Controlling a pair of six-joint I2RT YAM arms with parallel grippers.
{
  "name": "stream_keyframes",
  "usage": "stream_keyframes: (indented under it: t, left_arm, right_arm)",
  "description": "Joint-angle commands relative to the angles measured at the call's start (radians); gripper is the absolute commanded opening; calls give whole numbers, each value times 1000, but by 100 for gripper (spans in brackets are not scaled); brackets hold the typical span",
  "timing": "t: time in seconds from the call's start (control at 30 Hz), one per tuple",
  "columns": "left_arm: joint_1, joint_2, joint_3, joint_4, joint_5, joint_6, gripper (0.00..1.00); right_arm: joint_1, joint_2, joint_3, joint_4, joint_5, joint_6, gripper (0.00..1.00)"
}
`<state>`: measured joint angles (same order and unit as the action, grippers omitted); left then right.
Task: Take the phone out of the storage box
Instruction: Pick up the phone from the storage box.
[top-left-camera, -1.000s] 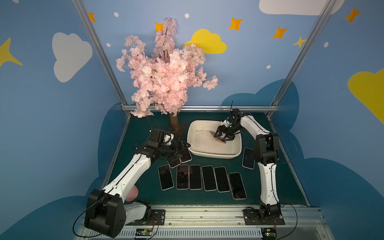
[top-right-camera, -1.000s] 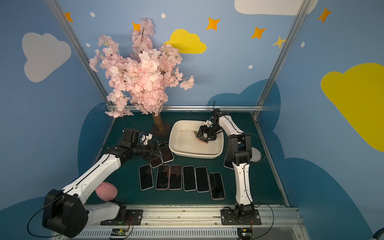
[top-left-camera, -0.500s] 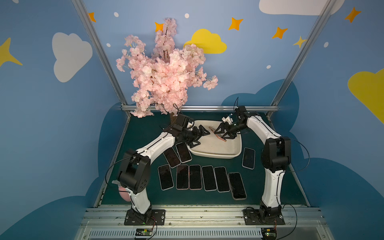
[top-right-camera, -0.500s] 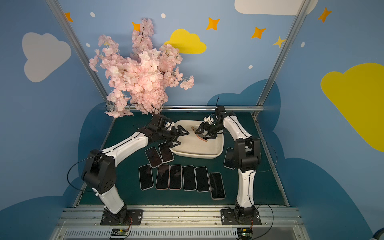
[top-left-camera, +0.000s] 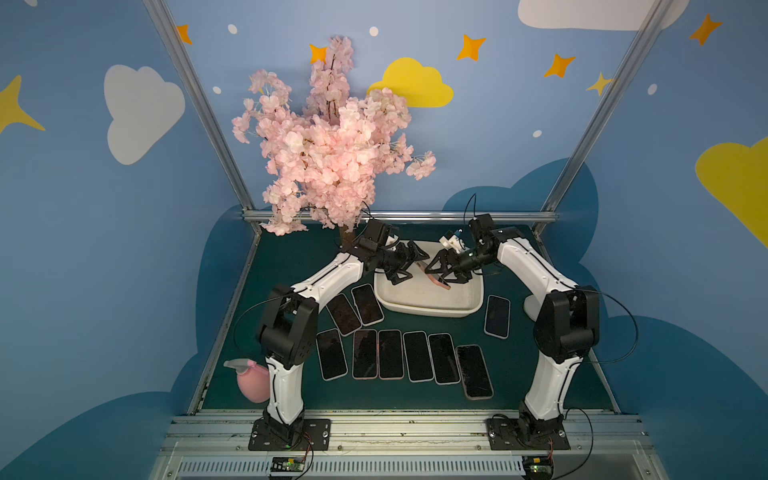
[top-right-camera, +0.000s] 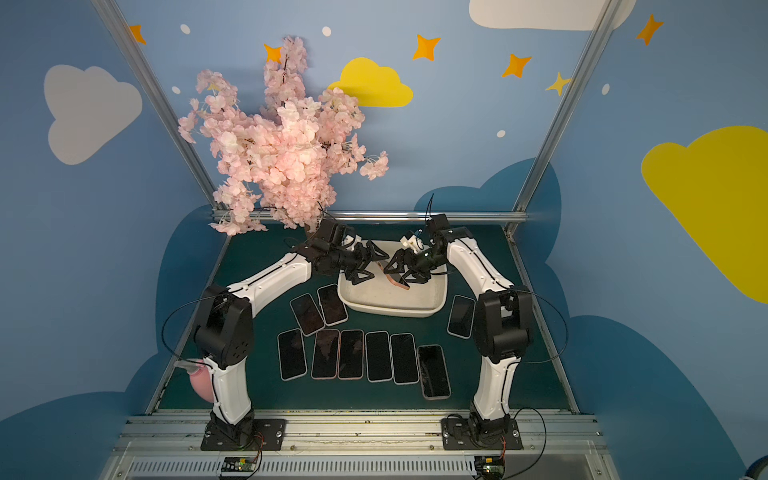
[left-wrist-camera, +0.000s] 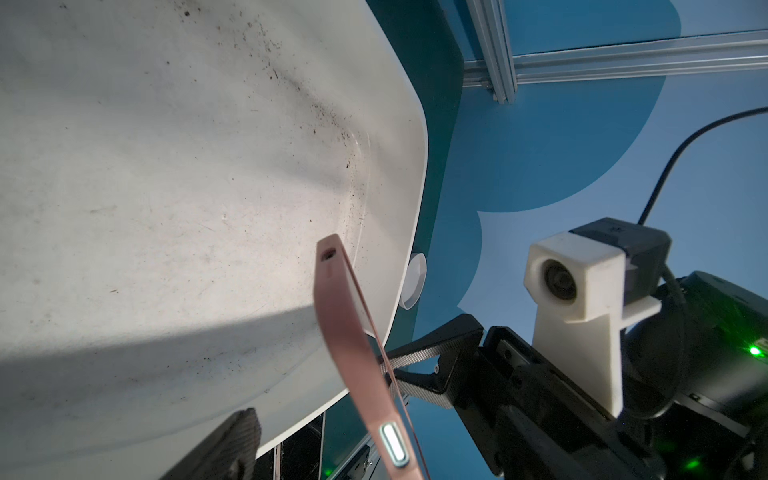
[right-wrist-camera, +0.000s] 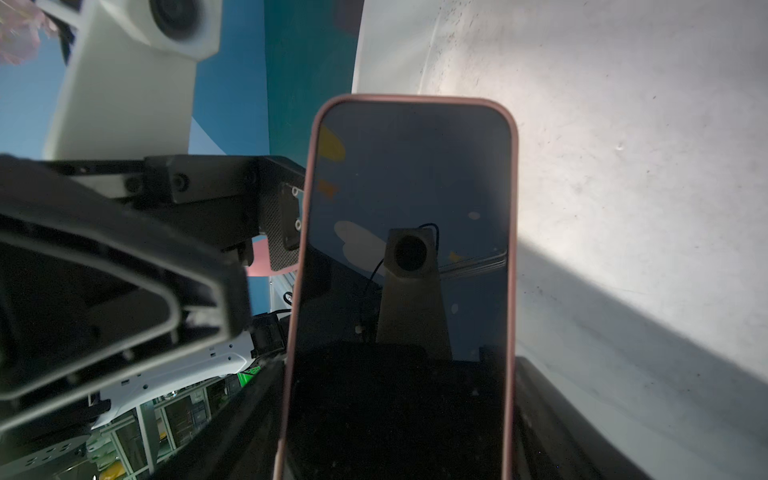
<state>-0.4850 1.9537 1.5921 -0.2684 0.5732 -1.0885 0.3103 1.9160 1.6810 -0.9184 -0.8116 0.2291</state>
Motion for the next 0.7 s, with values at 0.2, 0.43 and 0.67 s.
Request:
stream_keyframes:
  t: [0.2, 0.43, 0.67]
  left_arm:
    - [-20, 42, 31, 4, 37, -24, 51]
    - [-26, 39, 29, -1, 42, -24, 21]
    - [-27, 17, 18, -39, 44, 1, 11]
  right_arm:
    - [48, -65, -16, 29, -43, -9, 62]
    - [56, -76, -33, 27, -39, -20, 63]
    - [46, -86, -40, 25, -37, -24, 77]
